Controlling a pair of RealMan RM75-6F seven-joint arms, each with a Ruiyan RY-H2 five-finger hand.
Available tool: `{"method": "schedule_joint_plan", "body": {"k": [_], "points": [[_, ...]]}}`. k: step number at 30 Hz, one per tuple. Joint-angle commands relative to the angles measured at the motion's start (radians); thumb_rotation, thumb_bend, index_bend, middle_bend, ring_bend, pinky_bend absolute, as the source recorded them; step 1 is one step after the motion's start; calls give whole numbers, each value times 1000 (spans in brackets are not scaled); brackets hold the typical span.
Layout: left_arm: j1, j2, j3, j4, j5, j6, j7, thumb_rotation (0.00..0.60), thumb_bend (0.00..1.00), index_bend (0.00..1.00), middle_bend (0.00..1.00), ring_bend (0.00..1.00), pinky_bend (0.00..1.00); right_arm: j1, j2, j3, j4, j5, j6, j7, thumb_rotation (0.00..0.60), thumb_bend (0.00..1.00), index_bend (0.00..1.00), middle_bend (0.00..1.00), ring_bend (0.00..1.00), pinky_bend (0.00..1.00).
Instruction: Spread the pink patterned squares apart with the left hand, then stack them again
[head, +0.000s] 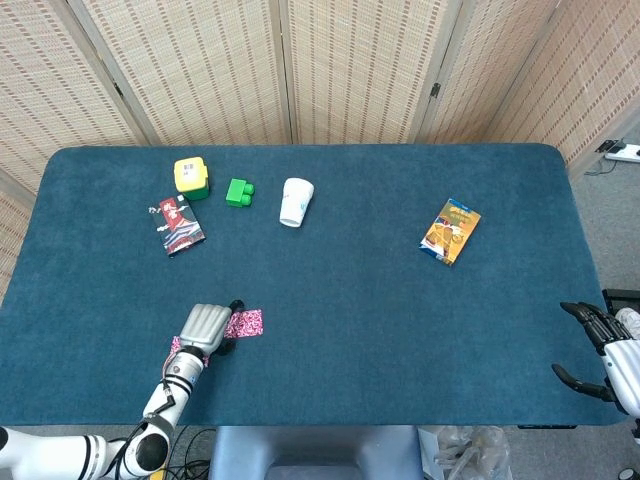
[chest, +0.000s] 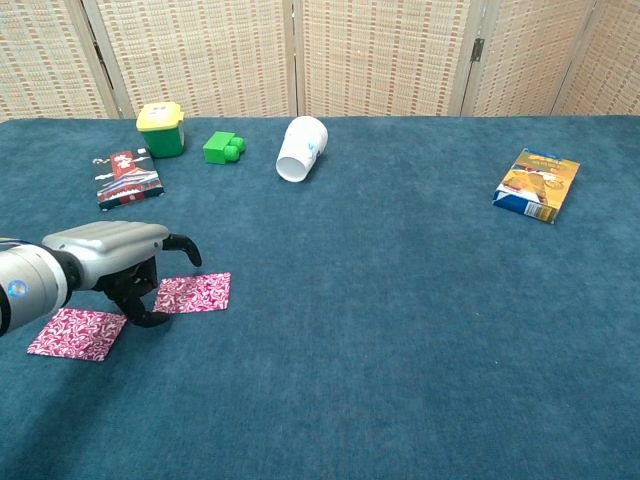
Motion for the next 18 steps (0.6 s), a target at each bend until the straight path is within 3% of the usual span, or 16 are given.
{"method": "schedule_joint_plan", "body": {"k": [1,18], "points": [[-5,-9,-2,8,-6,3,0,600,338,242,988,961,1000,-1,0,0,1,0,0,1,600,276,111,188,117,165],[-18,-33,6,31,-20,9,3,600,337,256,988,962,1000,1,0,2,4,3,-6,4,600,277,111,188,117,165]]}}
